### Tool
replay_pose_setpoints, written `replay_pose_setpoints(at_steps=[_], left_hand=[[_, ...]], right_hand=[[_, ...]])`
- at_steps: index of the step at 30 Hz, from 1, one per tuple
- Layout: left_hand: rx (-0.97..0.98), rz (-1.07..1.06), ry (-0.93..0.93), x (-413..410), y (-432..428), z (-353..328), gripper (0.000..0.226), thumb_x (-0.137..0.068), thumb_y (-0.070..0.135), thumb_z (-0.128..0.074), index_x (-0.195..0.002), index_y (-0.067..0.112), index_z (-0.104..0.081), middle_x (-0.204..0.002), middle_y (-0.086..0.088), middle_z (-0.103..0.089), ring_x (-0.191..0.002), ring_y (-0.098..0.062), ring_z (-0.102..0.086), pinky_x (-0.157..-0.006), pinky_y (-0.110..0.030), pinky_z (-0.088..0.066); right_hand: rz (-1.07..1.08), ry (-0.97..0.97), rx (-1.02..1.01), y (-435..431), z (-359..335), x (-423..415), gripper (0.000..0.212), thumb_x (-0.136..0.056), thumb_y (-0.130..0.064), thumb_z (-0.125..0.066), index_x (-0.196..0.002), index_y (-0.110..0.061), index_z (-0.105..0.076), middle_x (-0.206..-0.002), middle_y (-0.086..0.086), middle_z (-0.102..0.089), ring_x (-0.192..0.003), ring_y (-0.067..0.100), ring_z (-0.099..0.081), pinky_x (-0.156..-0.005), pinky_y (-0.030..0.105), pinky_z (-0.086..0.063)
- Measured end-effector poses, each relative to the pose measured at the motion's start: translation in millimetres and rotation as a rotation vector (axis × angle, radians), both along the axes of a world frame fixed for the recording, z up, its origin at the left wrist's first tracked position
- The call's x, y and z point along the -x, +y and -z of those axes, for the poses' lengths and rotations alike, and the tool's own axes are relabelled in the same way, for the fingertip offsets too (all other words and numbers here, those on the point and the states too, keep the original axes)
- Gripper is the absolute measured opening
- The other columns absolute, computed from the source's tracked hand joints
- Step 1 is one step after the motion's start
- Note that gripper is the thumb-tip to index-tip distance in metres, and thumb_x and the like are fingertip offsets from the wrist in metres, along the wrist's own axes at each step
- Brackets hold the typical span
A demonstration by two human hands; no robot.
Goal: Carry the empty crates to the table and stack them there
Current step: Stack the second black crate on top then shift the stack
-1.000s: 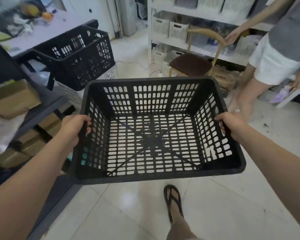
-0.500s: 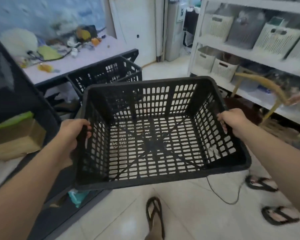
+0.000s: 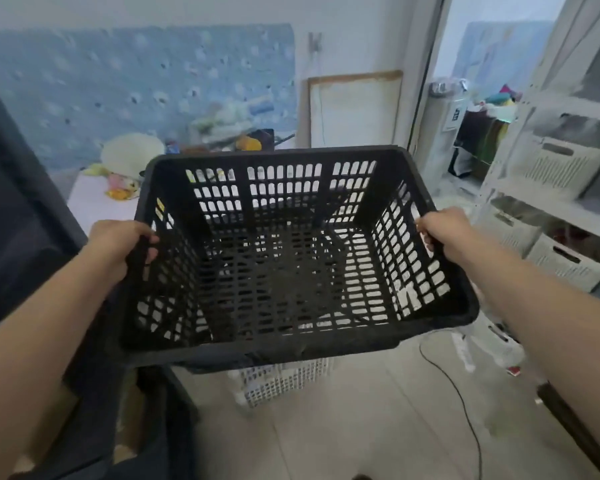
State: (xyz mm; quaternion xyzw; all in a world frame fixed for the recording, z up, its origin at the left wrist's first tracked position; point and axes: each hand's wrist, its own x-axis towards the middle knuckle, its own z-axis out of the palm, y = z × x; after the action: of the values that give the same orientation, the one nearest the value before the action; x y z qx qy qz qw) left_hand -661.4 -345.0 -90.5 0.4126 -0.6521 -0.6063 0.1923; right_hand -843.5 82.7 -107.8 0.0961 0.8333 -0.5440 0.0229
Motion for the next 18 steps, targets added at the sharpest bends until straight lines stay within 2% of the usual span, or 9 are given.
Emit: replay_pose_setpoints(at_steps=[3, 6, 9, 11, 13, 15, 18], left_hand=[[0.008, -0.071, 0.024, 46.5, -23.1, -4.3, 0.012, -0.080, -0.003, -0.054, -0.069, 0.000, -0.049, -0.070, -0.017, -0.053, -0.039, -0.023, -0.053, -0.032, -0.020, -0.044], [0.009, -0.134, 0.028, 91.2, -50.6, -9.0, 0.007, -0.080, -0.002, -0.053, -0.075, -0.002, -0.049, -0.070, -0.018, -0.051, -0.026, -0.016, -0.050, -0.031, -0.021, -0.044], [-0.023, -0.151, -0.021, 128.1, -77.7, -12.1, 0.007, -0.085, 0.006, -0.051, -0.089, 0.001, -0.050, -0.070, -0.015, -0.050, -0.025, -0.015, -0.049, -0.030, -0.022, -0.043], [-0.024, -0.176, -0.027, 148.6, -93.6, -11.6, 0.006, -0.084, 0.007, -0.052, -0.086, 0.002, -0.049, -0.071, -0.016, -0.051, -0.025, -0.016, -0.048, -0.032, -0.025, -0.045], [-0.030, -0.221, -0.005, 167.1, -109.4, -11.5, 0.008, -0.082, 0.006, -0.054, -0.078, 0.001, -0.050, -0.072, -0.017, -0.054, -0.027, -0.019, -0.050, -0.034, -0.028, -0.048], [-0.035, -0.248, 0.000, 183.5, -123.1, -8.9, 0.011, -0.080, 0.006, -0.059, -0.079, -0.003, -0.052, -0.071, -0.018, -0.057, -0.037, -0.025, -0.054, -0.039, -0.032, -0.050], [0.030, -0.192, -0.037, 202.2, -140.1, 5.4, 0.013, -0.077, 0.005, -0.065, -0.084, -0.004, -0.058, -0.058, -0.019, -0.059, -0.053, -0.031, -0.056, -0.057, -0.040, -0.053]], right_hand=[[-0.091, 0.001, -0.005, -39.1, -4.5, 87.4, 0.005, -0.079, 0.006, -0.054, -0.082, 0.003, -0.055, -0.056, 0.011, -0.043, -0.043, 0.020, -0.037, -0.040, 0.026, -0.032], [-0.182, -0.012, -0.009, -81.5, -9.4, 167.4, 0.010, -0.078, 0.007, -0.055, -0.087, 0.002, -0.056, -0.054, 0.009, -0.045, -0.039, 0.018, -0.039, -0.034, 0.021, -0.033], [-0.277, -0.030, -0.007, -125.0, -20.6, 236.7, 0.007, -0.075, 0.009, -0.054, -0.075, 0.002, -0.055, -0.037, 0.006, -0.045, -0.025, 0.014, -0.039, -0.031, 0.018, -0.033], [-0.318, -0.041, -0.021, -149.6, -23.2, 271.0, 0.009, -0.074, 0.009, -0.056, -0.069, 0.001, -0.054, -0.029, 0.003, -0.043, -0.022, 0.013, -0.038, -0.030, 0.018, -0.034], [-0.350, -0.058, -0.030, -170.4, -24.4, 297.2, 0.008, -0.073, 0.009, -0.057, -0.069, 0.002, -0.054, -0.028, 0.004, -0.043, -0.022, 0.014, -0.039, -0.031, 0.018, -0.035], [-0.369, -0.074, -0.029, -187.7, -20.4, 317.3, 0.010, -0.074, 0.009, -0.057, -0.068, 0.002, -0.054, -0.032, 0.007, -0.046, -0.024, 0.016, -0.042, -0.031, 0.019, -0.038], [-0.379, -0.141, 0.001, -204.5, -8.1, 336.1, 0.011, -0.078, 0.009, -0.056, -0.068, 0.003, -0.055, -0.045, 0.014, -0.055, -0.031, 0.017, -0.052, -0.036, 0.023, -0.047]])
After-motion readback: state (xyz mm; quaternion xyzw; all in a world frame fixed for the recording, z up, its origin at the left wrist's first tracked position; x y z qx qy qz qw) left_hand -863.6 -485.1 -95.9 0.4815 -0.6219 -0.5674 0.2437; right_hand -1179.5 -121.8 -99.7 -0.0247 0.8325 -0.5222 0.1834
